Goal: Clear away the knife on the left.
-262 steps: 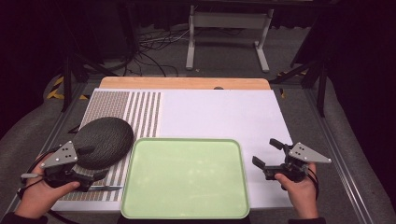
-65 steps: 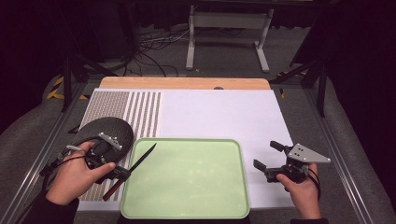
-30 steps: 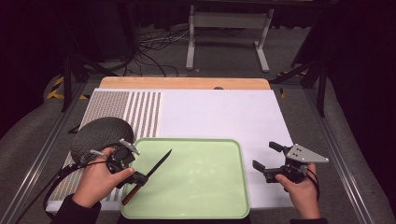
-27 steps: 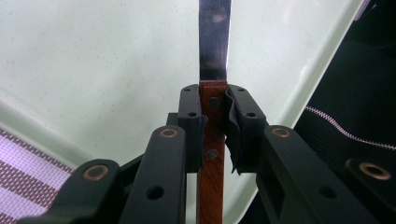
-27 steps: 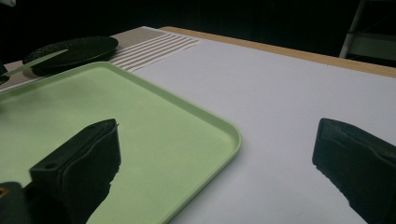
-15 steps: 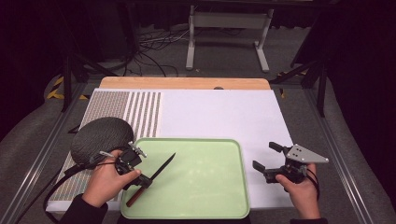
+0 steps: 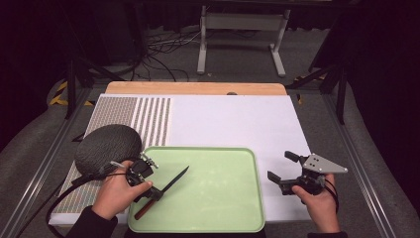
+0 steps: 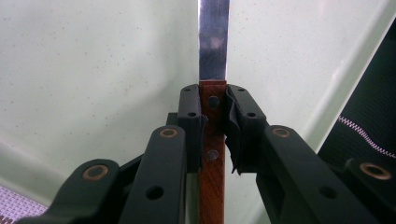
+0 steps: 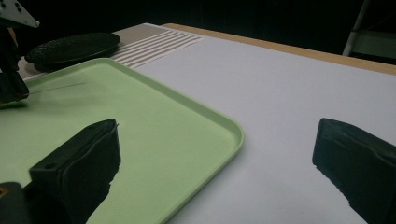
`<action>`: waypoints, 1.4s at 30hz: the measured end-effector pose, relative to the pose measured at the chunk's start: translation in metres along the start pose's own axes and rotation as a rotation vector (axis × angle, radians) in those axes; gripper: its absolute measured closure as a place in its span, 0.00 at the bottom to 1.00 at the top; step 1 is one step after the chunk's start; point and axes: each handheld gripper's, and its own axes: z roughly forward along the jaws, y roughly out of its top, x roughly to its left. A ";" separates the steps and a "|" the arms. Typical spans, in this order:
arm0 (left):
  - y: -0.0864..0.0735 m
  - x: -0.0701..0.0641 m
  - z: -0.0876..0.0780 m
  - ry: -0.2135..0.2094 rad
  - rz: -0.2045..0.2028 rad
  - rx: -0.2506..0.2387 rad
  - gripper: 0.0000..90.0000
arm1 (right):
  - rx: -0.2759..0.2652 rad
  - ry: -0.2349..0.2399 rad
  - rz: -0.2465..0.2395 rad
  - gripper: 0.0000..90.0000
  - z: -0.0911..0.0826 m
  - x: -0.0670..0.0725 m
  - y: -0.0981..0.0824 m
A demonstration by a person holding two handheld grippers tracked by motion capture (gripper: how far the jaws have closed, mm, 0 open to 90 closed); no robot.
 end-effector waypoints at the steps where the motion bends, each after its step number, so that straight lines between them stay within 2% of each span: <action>1: 0.000 0.000 0.000 0.002 -0.001 0.002 0.86 | 0.000 0.001 0.000 0.02 0.000 0.000 0.000; 13: 0.001 0.003 0.007 0.000 -0.012 0.034 0.86 | -0.006 0.003 0.006 0.02 -0.002 0.000 0.000; 19: 0.001 0.004 0.006 0.000 -0.008 0.039 0.86 | -0.008 0.004 0.006 0.02 -0.002 0.000 0.000; 27: 0.000 0.006 0.007 -0.004 -0.024 0.030 0.86 | -0.006 0.011 0.008 0.02 -0.001 0.000 0.000; 30: 0.000 0.005 0.005 -0.003 -0.014 0.020 0.80 | -0.007 0.011 0.009 0.02 -0.001 0.001 0.000; 34: -0.001 0.001 0.000 0.024 -0.001 -0.012 0.53 | -0.010 0.011 0.008 0.02 -0.001 0.000 0.000; 38: -0.002 -0.004 -0.006 0.045 0.046 -0.063 0.32 | -0.009 0.011 0.009 0.02 -0.001 0.001 0.000; 40: -0.003 -0.006 -0.008 0.049 0.083 -0.095 0.23 | -0.009 0.011 0.008 0.02 -0.001 0.001 0.000; 41: -0.003 -0.006 -0.008 0.049 0.083 -0.095 0.21 | -0.009 0.011 0.008 0.02 -0.001 0.001 0.000; 42: -0.004 -0.008 -0.009 0.047 0.109 -0.112 0.21 | -0.010 0.010 0.009 0.02 -0.001 0.001 0.000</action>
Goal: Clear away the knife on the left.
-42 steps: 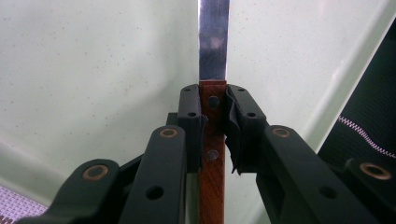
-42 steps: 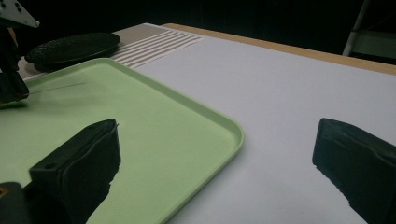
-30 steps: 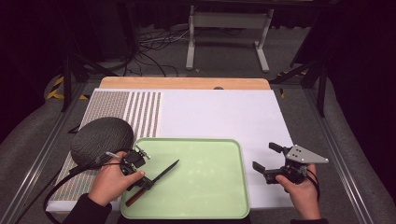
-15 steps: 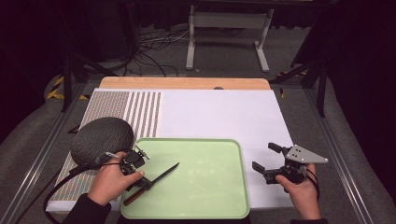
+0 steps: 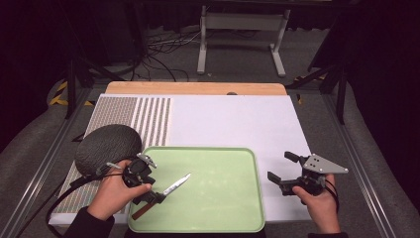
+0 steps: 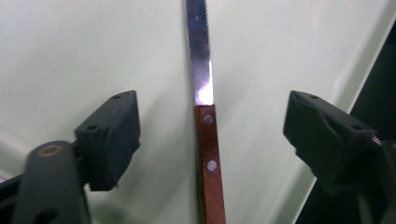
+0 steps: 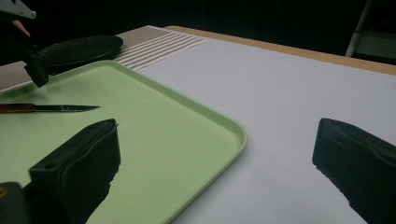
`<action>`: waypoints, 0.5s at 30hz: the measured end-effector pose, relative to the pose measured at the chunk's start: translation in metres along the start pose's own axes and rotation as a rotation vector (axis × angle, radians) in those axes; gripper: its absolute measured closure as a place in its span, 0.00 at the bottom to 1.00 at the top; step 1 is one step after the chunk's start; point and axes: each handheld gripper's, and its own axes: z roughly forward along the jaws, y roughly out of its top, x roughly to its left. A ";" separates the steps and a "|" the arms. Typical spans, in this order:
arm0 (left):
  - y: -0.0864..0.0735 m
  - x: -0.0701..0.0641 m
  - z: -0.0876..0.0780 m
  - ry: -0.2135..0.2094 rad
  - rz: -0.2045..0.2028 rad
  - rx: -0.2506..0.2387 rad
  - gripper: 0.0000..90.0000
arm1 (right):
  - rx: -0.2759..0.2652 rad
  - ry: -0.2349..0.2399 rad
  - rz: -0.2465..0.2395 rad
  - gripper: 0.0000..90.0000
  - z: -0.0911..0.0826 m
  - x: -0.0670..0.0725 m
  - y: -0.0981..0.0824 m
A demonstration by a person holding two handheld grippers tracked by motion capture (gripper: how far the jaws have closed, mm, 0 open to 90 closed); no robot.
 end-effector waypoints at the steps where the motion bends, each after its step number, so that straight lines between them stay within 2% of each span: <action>1: 0.000 -0.001 0.000 -0.005 0.029 -0.016 0.18 | -0.001 0.000 0.001 0.02 0.000 0.000 0.000; 3: 0.000 -0.005 0.002 -0.015 0.075 -0.032 0.17 | -0.001 0.003 0.000 0.02 0.001 0.000 0.000; 5: -0.001 -0.007 0.003 -0.004 0.126 -0.056 0.18 | 0.001 0.004 -0.002 0.02 0.001 0.000 0.000; 7: -0.001 -0.009 0.002 0.003 0.163 -0.065 0.25 | 0.001 0.005 -0.002 0.02 0.001 0.000 0.000; 9: -0.002 -0.009 0.002 -0.016 0.194 -0.069 0.38 | 0.001 0.005 -0.001 0.02 0.001 0.000 0.000; 11: -0.002 -0.009 0.002 -0.048 0.226 -0.060 0.47 | 0.004 0.006 -0.002 0.02 0.001 0.000 0.000; 13: -0.002 -0.008 0.004 -0.058 0.252 -0.052 0.70 | 0.005 0.009 0.001 0.02 0.002 0.000 -0.001; 15: -0.002 -0.007 0.007 -0.056 0.279 -0.035 0.85 | 0.006 0.011 0.001 0.02 0.002 0.000 -0.001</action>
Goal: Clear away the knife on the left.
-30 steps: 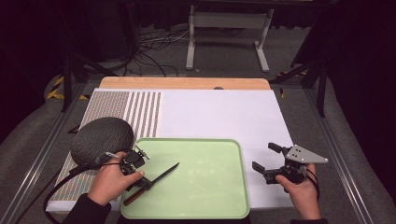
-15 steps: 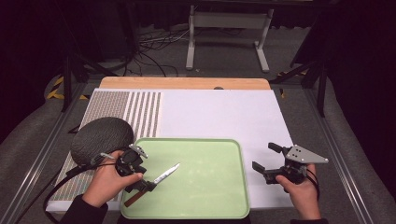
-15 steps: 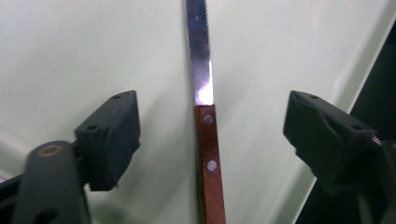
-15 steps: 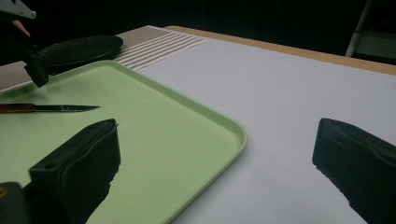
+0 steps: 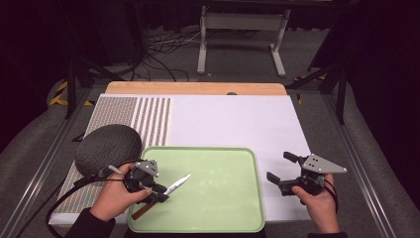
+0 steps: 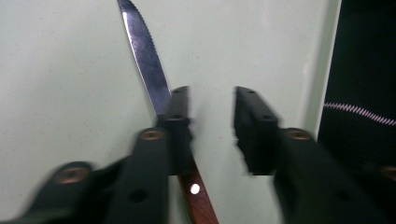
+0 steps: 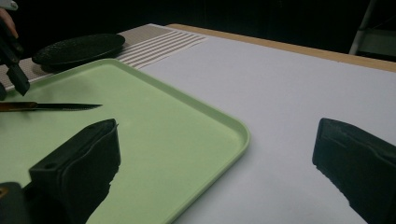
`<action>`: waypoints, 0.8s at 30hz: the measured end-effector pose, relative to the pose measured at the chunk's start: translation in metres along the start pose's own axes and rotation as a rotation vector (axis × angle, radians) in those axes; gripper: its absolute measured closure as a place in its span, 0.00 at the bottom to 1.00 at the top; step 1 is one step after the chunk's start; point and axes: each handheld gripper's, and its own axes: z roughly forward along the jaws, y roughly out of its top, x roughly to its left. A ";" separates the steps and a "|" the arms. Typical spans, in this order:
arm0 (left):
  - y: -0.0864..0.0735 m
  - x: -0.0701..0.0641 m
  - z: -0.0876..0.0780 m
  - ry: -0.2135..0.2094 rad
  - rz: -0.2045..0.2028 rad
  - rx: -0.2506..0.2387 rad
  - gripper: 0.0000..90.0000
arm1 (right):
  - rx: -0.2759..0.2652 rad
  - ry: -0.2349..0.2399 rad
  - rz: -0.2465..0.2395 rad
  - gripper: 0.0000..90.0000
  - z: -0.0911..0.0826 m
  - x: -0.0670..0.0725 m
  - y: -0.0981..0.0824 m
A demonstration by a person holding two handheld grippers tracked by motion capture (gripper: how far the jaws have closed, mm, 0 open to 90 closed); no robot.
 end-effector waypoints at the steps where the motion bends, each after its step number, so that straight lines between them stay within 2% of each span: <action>1: 0.000 0.000 0.001 0.003 0.009 0.005 0.90 | 0.002 0.000 -0.002 0.02 0.000 0.000 0.000; 4: -0.001 0.002 0.005 -0.004 0.018 0.011 1.00 | 0.002 0.003 -0.001 0.02 0.000 0.000 0.000; 9: -0.001 0.005 0.013 -0.016 0.027 0.020 1.00 | 0.005 0.004 0.000 0.02 0.001 0.000 0.000; 14: -0.001 0.007 0.021 -0.040 0.036 0.050 1.00 | 0.012 0.004 -0.001 0.02 0.001 0.000 -0.001; 24: -0.002 0.008 0.022 -0.025 0.036 0.082 1.00 | 0.012 0.008 -0.001 0.02 0.001 -0.001 -0.001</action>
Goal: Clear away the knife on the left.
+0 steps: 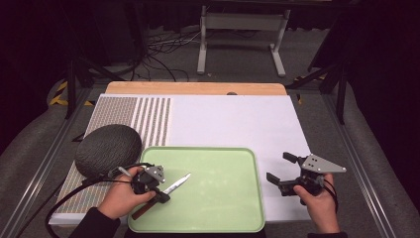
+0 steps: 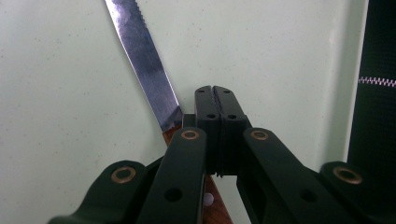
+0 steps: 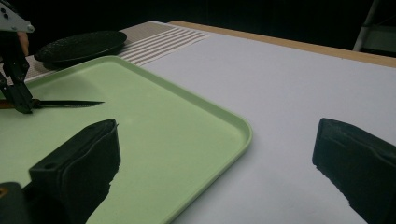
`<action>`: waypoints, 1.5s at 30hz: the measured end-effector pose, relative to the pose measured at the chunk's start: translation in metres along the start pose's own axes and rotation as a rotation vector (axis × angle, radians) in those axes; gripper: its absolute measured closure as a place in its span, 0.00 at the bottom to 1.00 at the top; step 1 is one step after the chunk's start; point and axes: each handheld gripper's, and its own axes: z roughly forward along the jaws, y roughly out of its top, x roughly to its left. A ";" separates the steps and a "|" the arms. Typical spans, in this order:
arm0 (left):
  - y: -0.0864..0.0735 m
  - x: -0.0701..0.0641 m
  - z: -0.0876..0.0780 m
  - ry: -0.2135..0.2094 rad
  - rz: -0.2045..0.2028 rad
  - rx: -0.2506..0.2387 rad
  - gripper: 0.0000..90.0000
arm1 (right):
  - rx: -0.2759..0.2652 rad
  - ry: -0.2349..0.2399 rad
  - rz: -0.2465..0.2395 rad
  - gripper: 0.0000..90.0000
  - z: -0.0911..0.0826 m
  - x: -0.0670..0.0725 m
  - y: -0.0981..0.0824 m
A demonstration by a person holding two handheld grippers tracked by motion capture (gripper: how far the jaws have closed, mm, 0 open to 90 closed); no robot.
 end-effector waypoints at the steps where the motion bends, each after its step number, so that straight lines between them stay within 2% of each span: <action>1: 0.000 0.000 0.000 -0.001 0.000 -0.001 1.00 | 0.001 0.001 0.000 0.02 0.000 0.000 0.000; 12: -0.003 0.003 -0.004 0.024 -0.018 0.004 1.00 | 0.003 0.002 0.000 0.02 0.000 0.000 0.000; 21: -0.005 0.006 -0.008 0.067 -0.040 0.008 1.00 | 0.007 0.000 -0.001 0.02 0.001 0.000 0.000; 37: -0.011 0.012 -0.015 0.123 -0.089 0.017 0.99 | 0.013 -0.001 -0.005 0.02 0.001 0.000 -0.001; 45: -0.013 0.014 -0.018 0.148 -0.131 0.012 0.99 | 0.014 -0.002 -0.004 0.02 0.001 0.000 -0.001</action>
